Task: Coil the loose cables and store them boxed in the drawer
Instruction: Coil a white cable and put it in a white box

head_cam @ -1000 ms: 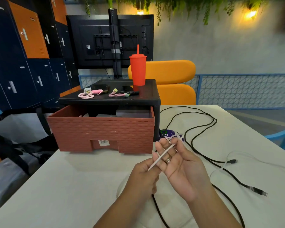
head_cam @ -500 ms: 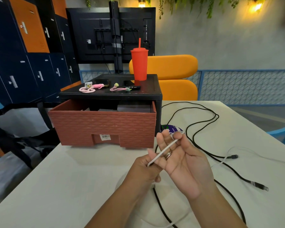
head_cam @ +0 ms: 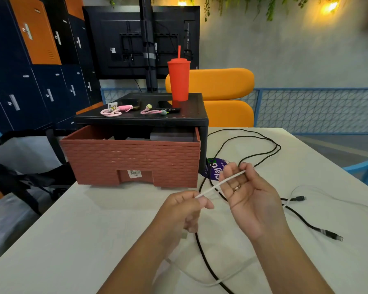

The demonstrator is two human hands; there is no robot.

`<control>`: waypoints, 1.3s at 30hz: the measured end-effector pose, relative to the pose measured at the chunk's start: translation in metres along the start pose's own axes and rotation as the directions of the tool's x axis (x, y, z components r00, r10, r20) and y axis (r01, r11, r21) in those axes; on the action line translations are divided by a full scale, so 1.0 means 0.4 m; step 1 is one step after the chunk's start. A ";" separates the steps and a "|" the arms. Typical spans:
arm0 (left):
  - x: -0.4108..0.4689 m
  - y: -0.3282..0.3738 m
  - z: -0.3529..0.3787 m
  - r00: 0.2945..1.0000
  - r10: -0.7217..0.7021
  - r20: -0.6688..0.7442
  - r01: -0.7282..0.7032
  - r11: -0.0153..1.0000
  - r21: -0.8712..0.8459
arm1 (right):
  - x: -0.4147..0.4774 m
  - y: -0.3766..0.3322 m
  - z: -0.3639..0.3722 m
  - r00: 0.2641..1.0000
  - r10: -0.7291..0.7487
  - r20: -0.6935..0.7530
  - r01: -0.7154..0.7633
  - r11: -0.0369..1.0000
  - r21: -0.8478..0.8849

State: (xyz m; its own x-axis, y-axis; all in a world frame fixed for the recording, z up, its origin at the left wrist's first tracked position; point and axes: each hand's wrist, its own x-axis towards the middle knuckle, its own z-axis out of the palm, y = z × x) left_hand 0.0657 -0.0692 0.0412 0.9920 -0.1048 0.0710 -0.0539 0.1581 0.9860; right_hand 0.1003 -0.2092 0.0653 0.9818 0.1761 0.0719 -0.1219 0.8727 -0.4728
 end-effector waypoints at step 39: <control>0.008 0.046 -0.077 0.960 0.156 -0.233 -0.280 0.576 -0.768 | 0.005 0.079 -0.037 0.995 -0.096 0.038 0.068 0.336 -0.939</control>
State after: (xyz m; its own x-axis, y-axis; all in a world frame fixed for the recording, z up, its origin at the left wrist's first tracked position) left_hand 0.0713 -0.0364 0.0550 0.9704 0.1529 0.1872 -0.2211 0.8742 0.4324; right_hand 0.1007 -0.1880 0.0374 0.9827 0.1087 0.1499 0.1628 -0.1222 -0.9791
